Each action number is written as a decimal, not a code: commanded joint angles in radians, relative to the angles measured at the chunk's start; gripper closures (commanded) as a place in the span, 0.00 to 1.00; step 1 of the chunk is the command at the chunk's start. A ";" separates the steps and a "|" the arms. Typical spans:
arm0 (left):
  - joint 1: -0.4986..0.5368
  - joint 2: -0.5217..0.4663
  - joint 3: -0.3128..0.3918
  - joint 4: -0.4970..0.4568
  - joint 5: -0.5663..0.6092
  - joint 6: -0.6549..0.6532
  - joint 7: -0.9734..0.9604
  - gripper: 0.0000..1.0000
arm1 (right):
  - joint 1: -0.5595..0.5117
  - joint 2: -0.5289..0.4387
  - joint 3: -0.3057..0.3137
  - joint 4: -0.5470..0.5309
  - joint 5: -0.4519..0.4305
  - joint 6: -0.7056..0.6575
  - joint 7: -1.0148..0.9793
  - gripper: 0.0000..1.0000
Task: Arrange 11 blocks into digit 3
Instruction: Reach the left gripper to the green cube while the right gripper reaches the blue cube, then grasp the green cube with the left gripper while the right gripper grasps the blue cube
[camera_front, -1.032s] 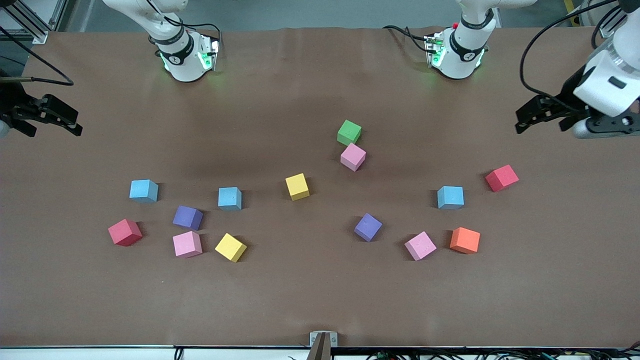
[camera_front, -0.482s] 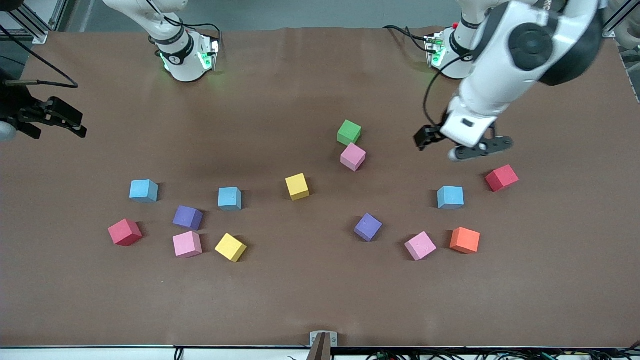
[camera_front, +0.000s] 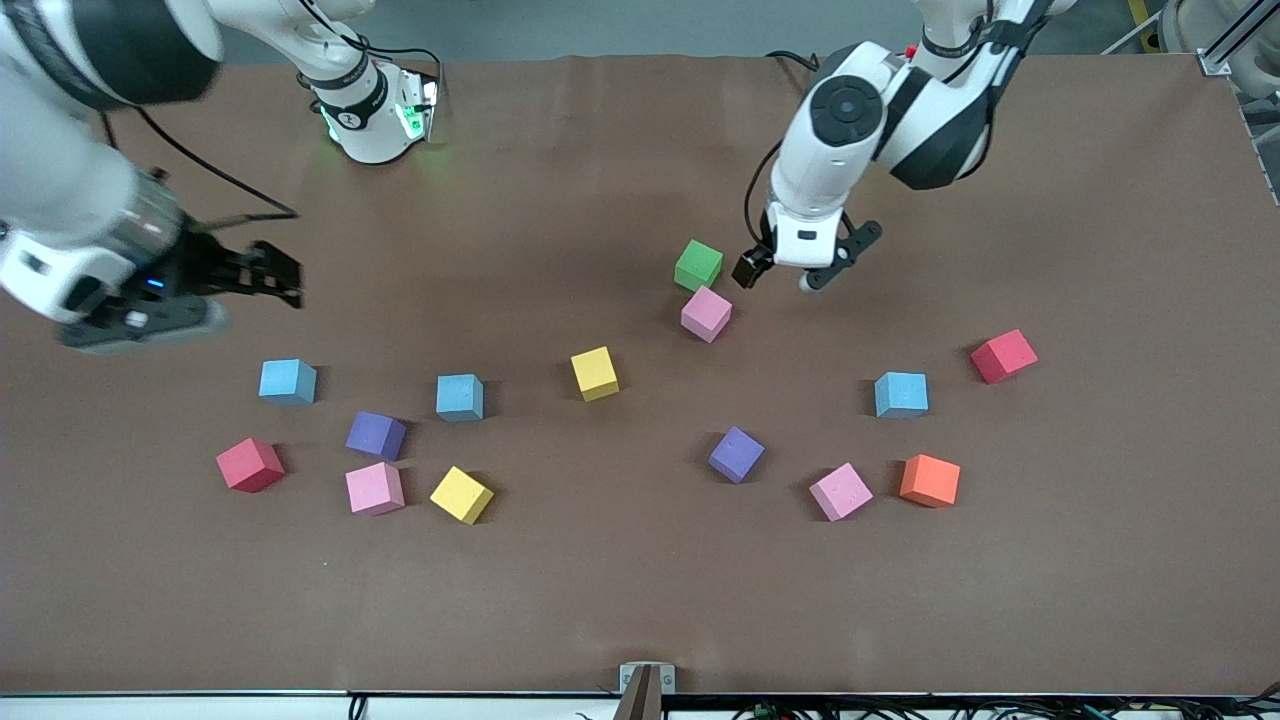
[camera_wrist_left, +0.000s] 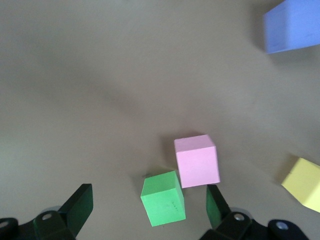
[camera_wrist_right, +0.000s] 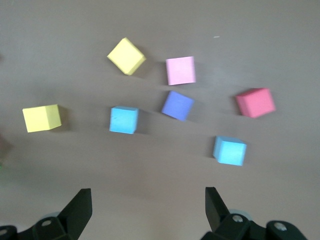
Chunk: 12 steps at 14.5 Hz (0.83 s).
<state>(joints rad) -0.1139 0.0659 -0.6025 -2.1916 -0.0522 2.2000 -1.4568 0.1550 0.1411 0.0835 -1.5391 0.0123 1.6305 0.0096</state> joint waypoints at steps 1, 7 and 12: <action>-0.045 0.037 -0.022 -0.046 0.023 0.084 -0.144 0.00 | 0.047 0.073 -0.005 0.020 -0.005 0.015 0.004 0.00; -0.167 0.173 -0.020 -0.094 0.155 0.245 -0.445 0.00 | 0.112 0.164 -0.005 0.020 0.003 0.081 -0.005 0.00; -0.179 0.244 -0.020 -0.085 0.247 0.326 -0.632 0.00 | 0.132 0.234 -0.007 0.004 -0.009 0.187 -0.007 0.00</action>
<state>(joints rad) -0.2915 0.2881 -0.6230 -2.2876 0.1701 2.4969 -2.0435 0.2777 0.3340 0.0831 -1.5391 0.0116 1.7795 0.0079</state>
